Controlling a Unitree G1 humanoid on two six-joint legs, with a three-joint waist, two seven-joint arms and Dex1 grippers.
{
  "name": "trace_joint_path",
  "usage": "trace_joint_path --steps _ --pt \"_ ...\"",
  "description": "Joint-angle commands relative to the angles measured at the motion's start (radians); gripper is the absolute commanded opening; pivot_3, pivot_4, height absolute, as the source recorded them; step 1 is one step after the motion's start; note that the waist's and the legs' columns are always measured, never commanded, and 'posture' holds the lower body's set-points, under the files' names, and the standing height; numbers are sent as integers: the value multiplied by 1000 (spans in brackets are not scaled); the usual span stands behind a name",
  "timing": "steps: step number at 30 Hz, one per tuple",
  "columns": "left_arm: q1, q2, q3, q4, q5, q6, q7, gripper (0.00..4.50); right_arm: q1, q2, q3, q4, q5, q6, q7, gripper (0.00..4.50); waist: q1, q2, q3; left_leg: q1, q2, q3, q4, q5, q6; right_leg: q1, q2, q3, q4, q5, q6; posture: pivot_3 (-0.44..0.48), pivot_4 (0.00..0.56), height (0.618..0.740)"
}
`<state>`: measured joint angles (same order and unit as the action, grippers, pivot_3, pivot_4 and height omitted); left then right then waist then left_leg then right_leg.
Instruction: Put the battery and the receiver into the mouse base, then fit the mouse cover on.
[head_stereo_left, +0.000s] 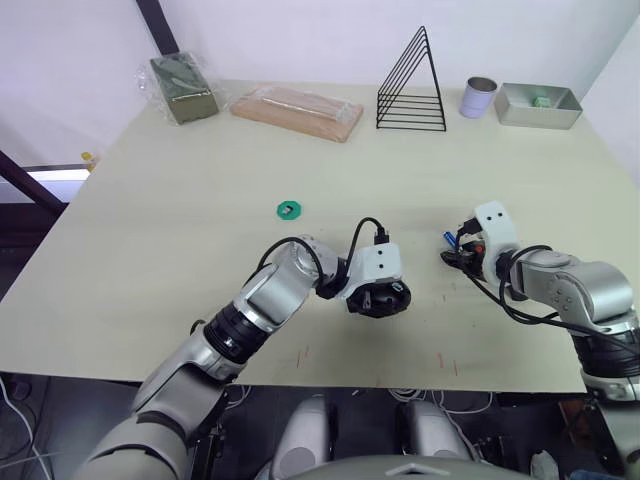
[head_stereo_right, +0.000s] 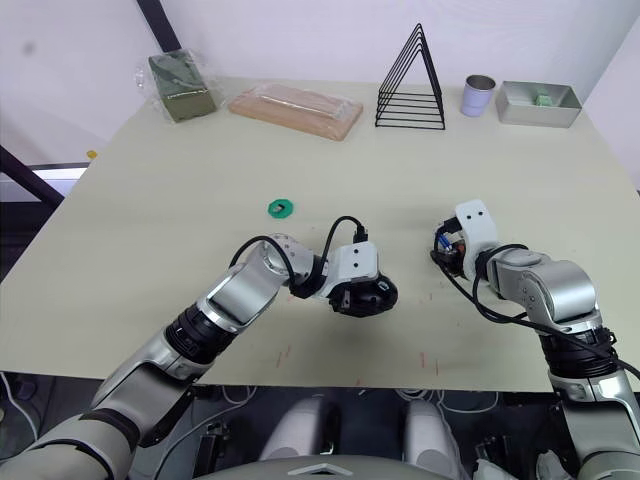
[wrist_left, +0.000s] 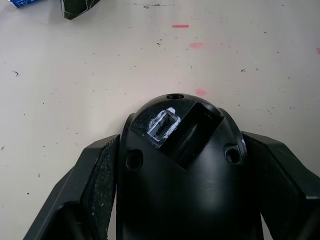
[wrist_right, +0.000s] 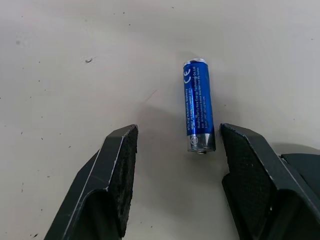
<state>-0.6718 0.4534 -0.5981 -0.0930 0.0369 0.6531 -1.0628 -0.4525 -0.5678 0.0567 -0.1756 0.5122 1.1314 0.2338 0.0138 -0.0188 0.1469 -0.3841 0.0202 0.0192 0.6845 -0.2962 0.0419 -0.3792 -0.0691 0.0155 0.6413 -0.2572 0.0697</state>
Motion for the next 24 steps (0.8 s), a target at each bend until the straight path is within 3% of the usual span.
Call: trace_joint_path --steps 1,2,4,7,8,14,22,24 --pt "-1 -9 -11 -15 11 8 10 3204 1 3 -38 -34 -16 9 9 2759 0 0 0 0 0 0 0 0 0 0 0 0 0 0 0 0 150 740" --pt "-1 -9 -11 -15 11 8 10 3204 2 6 -40 -35 -18 11 9 2330 0 0 0 0 0 0 0 0 0 0 0 0 0 0 0 0 150 740" --pt "0 -8 -11 -17 11 9 10 3204 4 11 -43 -35 -23 11 8 1985 0 0 0 0 0 0 0 0 0 0 0 0 0 0 0 0 150 740" --pt "2 -8 -11 -17 11 10 10 3204 8 16 -46 -39 -34 13 12 392 0 0 0 0 0 0 0 0 0 0 0 0 0 0 0 0 150 740" --pt "2 -8 -11 -17 11 11 10 3204 8 15 -47 -43 -38 13 13 143 0 0 0 0 0 0 0 0 0 0 0 0 0 0 0 0 150 740" --pt "5 -6 -11 -18 12 15 12 3204 15 -23 -36 -154 -43 48 42 63 0 1 1 0 0 0 0 0 0 0 0 0 0 0 0 0 150 740" --pt "2 -5 -12 -19 13 17 11 3204 43 -39 -216 -486 123 379 83 63 0 1 1 -1 1 -1 0 0 0 0 0 -1 0 0 0 0 150 740" --pt "4 -5 -12 -15 15 13 13 3204 57 -110 -222 -548 168 464 89 63 0 1 1 -1 1 -1 0 0 0 0 -1 -1 0 0 0 0 150 740"
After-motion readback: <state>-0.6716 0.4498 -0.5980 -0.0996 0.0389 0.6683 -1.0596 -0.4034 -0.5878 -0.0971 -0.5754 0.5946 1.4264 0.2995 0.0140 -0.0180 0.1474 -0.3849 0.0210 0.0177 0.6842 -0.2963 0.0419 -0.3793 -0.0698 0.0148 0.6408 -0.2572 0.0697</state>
